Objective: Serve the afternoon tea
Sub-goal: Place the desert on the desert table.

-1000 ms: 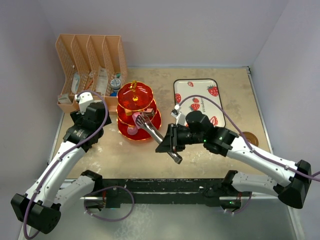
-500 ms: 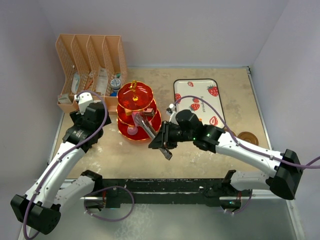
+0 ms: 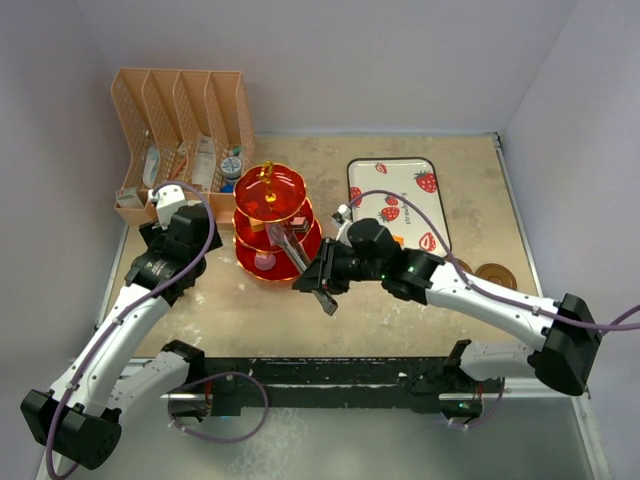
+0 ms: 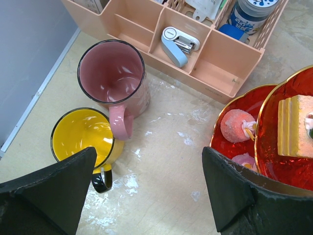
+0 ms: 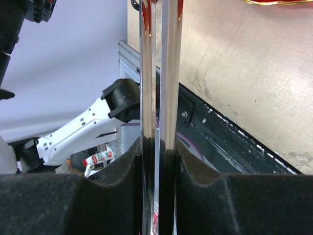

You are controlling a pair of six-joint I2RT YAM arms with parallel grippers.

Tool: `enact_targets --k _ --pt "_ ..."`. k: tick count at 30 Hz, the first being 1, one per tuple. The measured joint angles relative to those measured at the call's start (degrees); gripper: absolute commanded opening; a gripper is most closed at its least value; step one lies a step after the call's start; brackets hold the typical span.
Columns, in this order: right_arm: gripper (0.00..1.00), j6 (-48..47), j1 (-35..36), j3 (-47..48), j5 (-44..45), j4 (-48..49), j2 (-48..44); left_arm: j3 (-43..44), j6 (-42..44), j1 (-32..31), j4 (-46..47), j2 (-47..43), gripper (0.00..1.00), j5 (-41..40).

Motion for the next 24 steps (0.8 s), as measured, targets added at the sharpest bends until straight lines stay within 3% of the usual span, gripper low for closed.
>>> enact_targets --k 24 --pt "0.42 0.61 0.02 1.03 1.42 1.33 3.76 0.0 0.0 0.0 0.0 0.0 0.86 0.0"
